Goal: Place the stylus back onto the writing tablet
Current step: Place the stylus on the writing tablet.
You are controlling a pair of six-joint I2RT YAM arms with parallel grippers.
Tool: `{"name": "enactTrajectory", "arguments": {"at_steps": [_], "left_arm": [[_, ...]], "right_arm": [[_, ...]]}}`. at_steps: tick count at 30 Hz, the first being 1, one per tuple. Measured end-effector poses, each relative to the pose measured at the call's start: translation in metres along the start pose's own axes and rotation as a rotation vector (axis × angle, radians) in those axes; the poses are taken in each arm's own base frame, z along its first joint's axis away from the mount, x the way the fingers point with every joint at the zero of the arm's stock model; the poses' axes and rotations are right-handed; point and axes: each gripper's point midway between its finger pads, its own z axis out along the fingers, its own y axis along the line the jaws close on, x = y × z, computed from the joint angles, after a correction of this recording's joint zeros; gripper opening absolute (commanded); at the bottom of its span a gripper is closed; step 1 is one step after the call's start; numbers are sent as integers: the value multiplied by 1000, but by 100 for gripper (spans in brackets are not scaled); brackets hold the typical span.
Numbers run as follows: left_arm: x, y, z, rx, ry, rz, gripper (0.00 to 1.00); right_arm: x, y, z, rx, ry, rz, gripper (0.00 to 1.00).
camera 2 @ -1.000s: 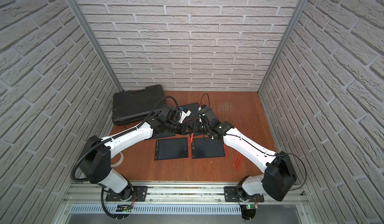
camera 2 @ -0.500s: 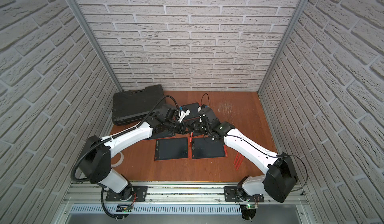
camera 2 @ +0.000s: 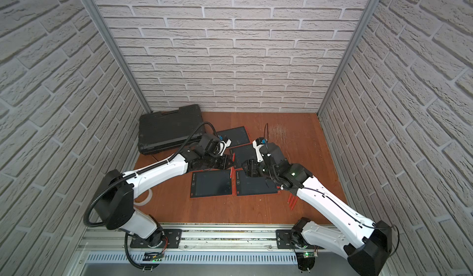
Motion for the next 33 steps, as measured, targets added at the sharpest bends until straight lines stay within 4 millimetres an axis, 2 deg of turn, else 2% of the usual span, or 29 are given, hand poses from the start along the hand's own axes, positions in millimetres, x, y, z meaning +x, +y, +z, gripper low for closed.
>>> {"name": "enactTrajectory", "arguments": {"at_steps": [4,12,17,27,33], "left_arm": [[12,0,-3,-85,-2,-52,1],[18,26,-12,-256,-20,-213,2],[22,22,-8,-283,-22,-242,0],[39,27,24,-317,28,-297,0],[38,28,30,-316,23,-317,1]], "right_arm": [[21,-13,-1,30,35,-13,70],[65,-42,11,98,135,-19,71],[70,-51,7,130,116,-22,71],[80,-60,7,149,116,-23,71],[84,-65,9,168,124,-23,70]]}}
